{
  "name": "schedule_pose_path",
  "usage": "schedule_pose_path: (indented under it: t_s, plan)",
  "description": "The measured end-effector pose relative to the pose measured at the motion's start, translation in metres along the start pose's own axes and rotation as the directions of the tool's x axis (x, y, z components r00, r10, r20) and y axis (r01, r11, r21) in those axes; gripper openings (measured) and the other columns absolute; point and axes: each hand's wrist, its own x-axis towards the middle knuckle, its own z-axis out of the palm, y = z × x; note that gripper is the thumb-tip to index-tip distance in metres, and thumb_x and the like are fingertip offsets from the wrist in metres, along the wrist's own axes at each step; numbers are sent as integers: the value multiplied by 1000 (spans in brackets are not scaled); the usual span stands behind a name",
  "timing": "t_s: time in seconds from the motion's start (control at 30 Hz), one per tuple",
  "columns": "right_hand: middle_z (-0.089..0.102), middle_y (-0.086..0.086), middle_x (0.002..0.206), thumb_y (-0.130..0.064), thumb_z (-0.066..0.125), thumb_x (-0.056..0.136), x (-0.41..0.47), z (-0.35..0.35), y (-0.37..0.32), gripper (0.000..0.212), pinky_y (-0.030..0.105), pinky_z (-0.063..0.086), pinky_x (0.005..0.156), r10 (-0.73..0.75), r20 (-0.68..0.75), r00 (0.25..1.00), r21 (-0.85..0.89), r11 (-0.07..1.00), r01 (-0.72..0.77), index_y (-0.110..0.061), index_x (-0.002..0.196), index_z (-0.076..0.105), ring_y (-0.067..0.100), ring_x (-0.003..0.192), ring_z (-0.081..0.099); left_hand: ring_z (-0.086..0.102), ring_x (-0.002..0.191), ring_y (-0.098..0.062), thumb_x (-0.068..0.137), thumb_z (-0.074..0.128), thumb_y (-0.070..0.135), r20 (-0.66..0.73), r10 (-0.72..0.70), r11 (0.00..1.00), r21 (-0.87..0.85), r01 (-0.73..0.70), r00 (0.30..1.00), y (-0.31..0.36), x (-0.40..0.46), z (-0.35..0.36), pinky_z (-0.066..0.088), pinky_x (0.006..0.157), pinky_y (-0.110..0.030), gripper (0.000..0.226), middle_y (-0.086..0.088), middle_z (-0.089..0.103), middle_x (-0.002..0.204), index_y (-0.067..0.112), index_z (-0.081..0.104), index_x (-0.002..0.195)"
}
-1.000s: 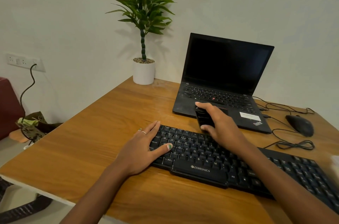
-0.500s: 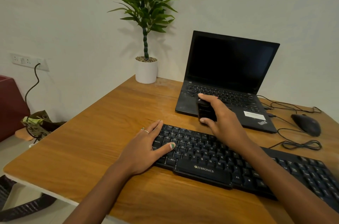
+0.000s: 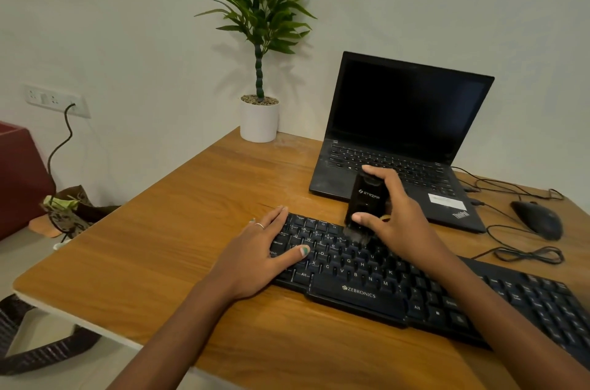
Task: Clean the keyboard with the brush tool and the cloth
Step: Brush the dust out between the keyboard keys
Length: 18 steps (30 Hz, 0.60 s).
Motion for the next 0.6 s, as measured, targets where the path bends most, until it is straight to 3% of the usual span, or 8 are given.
schedule_pose_path:
  t_s: [0.07, 0.1, 0.2, 0.27, 0.4, 0.53, 0.6]
  plan:
    - [48, -4, 126, -17, 67, 83, 1, 0, -1, 72, 23, 48, 80, -33, -57, 998, -167, 986, 23, -39, 137, 26, 13, 105, 54, 10, 149, -19, 56, 13, 100, 3, -2, 1000, -3, 2, 1000, 1, -1, 0, 23, 118, -44, 116, 22, 6, 159, 38, 7, 154]
    - [49, -5, 127, -17, 68, 83, 1, 0, -2, 72, 25, 48, 83, -41, -75, 996, -168, 985, 28, -39, 137, 26, 13, 107, 53, 10, 149, -19, 57, 14, 99, 3, 1, 1000, -4, -1, 1000, 1, -1, 0, 23, 118, -44, 115, 22, 6, 159, 38, 7, 154]
    - [49, -18, 112, -16, 71, 80, -4, 6, -11, 71, 23, 54, 73, -12, -8, 1000, 107, 994, 13, -41, 132, 30, 6, 97, 57, 11, 149, -19, 57, 13, 100, 1, 3, 1000, -5, -3, 1000, 1, 0, 0, 23, 118, -43, 116, 21, 7, 159, 38, 7, 154]
    - [49, -19, 107, -16, 71, 79, -6, 8, -12, 70, 22, 56, 67, 6, 44, 999, 180, 983, -14, -41, 131, 31, 6, 93, 58, 12, 149, -19, 57, 13, 100, -2, 7, 1000, 0, -7, 1000, 0, 1, 1, 23, 118, -43, 115, 21, 7, 159, 38, 7, 154]
    - [50, -11, 112, -20, 70, 81, -3, 7, -8, 72, 22, 52, 74, 8, -50, 999, -16, 1000, -9, -41, 134, 26, 8, 96, 56, 11, 149, -19, 56, 12, 100, -1, 3, 1000, 9, -3, 1000, -1, 0, 1, 23, 118, -44, 115, 21, 7, 159, 38, 7, 154]
    - [48, -22, 104, -17, 71, 79, -8, 8, -19, 71, 21, 54, 70, -24, 33, 999, 63, 998, 22, -44, 130, 29, 4, 92, 57, 11, 149, -18, 59, 14, 98, 2, 9, 1000, -4, -9, 1000, 1, 0, 0, 21, 119, -41, 114, 20, 7, 160, 37, 7, 154]
    - [47, -20, 105, -18, 71, 80, -4, 7, -18, 72, 20, 51, 70, -21, 28, 999, -4, 1000, 21, -42, 133, 28, 5, 91, 56, 10, 149, -16, 64, 20, 94, 4, 10, 1000, -6, -10, 1000, 2, 0, -1, 18, 120, -39, 108, 19, 7, 160, 36, 8, 154]
